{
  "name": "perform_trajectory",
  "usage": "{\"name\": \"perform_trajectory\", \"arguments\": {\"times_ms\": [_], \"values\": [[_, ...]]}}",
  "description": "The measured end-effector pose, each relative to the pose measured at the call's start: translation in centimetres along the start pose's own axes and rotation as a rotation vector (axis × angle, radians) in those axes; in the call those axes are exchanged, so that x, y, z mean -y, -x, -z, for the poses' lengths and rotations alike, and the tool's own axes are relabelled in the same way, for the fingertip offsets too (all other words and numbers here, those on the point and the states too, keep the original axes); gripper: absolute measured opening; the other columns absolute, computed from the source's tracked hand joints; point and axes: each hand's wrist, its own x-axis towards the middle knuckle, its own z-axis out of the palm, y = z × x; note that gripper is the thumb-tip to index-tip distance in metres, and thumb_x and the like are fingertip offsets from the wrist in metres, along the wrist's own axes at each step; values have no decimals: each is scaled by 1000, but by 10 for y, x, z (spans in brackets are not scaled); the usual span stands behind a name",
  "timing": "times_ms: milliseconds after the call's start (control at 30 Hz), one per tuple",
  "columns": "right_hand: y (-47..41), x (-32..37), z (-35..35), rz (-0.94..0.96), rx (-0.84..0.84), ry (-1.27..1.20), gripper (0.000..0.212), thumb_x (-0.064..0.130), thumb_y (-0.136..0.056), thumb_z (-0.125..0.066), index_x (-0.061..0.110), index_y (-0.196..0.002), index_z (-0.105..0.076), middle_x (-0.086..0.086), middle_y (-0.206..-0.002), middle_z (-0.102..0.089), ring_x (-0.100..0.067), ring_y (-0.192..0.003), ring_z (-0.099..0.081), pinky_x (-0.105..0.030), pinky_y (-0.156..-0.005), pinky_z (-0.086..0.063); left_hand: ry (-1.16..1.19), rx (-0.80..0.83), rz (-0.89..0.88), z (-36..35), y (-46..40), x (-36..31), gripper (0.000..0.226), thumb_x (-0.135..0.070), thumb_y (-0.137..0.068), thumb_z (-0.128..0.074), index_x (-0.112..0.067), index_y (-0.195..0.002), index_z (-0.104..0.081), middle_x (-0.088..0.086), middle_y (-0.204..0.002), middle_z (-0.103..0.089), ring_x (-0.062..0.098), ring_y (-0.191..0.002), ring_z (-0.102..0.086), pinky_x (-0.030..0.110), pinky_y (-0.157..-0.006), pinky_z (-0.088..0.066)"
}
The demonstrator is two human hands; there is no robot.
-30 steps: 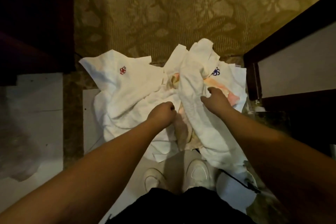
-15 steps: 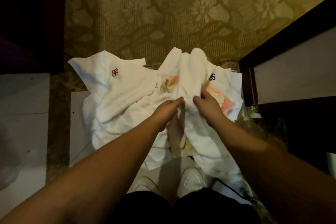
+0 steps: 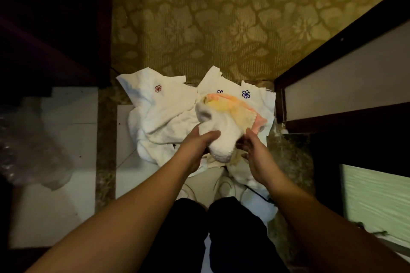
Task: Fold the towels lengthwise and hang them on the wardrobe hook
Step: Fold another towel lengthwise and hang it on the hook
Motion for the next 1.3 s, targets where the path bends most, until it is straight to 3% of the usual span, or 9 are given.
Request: {"name": "perform_trajectory", "arguments": {"times_ms": [67,267,433,533,633,867,1000,1167,1300], "values": [[17,13,0,-90,-25,-117,56,57,-96,-49,11,-126,-58,-8,-121,-65,-23,-109,-59,-35,-81,-44,-44,29,-25,-4,34,-12,60,-17,-81,-72,-18,-137,-51,6,-127,-66,23,-114,-64,34,-81,-55],[107,71,-29,-142,219,-159,36,25,-99,-55,10,-130,-63,-9,-122,-70,-23,-110,-68,-42,-100,-51,-176,50,-31,-13,151,-58,49,-25,-69,-79,-25,-114,-62,-1,-114,-72,22,-110,-66,42,-93,-52],[200,123,-47,25,364,-15,25,13,-97,-57,12,-121,-65,-9,-112,-74,-26,-111,-66,-46,-102,-49,-149,45,2,-18,246,-102,13,-32,-98,-54,-28,-110,-60,-4,-121,-66,19,-114,-58,32,-94,-43],[257,149,-56,148,454,143,40,1,-85,-58,11,-123,-63,-12,-109,-73,-29,-104,-67,-47,-96,-49,-33,-28,-79,-27,302,-136,29,-42,-97,-53,-21,-118,-54,-3,-116,-63,16,-111,-57,28,-100,-38],[310,164,-67,272,541,254,39,5,-70,-57,15,-106,-67,-5,-97,-72,-25,-90,-63,-40,-84,-49,37,-113,-211,-32,345,-159,78,-54,-74,-74,-12,-136,-52,6,-128,-65,22,-118,-62,39,-107,-46],[406,193,-79,482,754,250,41,7,-69,-61,10,-110,-57,-6,-102,-62,-16,-96,-59,-26,-82,-50,34,-279,-549,-36,437,-176,34,-39,-92,-65,-24,-122,-65,6,-120,-70,22,-111,-67,42,-99,-52],[457,220,-97,730,647,210,49,26,-79,-65,30,-125,-49,-2,-126,-56,-15,-113,-57,-32,-91,-48,51,-229,-660,-29,495,-166,43,-38,-92,-66,-18,-130,-61,9,-122,-70,27,-115,-66,46,-102,-49],[527,236,-127,1194,554,516,45,26,-89,-73,50,-117,-48,7,-128,-54,-4,-109,-58,-17,-87,-49,15,-235,-773,-17,561,-143,22,-17,-102,-51,-20,-119,-65,-2,-113,-74,16,-107,-69,26,-83,-56],[577,206,-148,1500,520,644,30,26,-84,-74,47,-101,-59,9,-116,-58,2,-104,-55,-8,-81,-39,-1,-337,-806,6,605,-107,32,-34,-99,-56,-23,-129,-61,-2,-121,-70,17,-114,-66,40,-102,-48]]}}
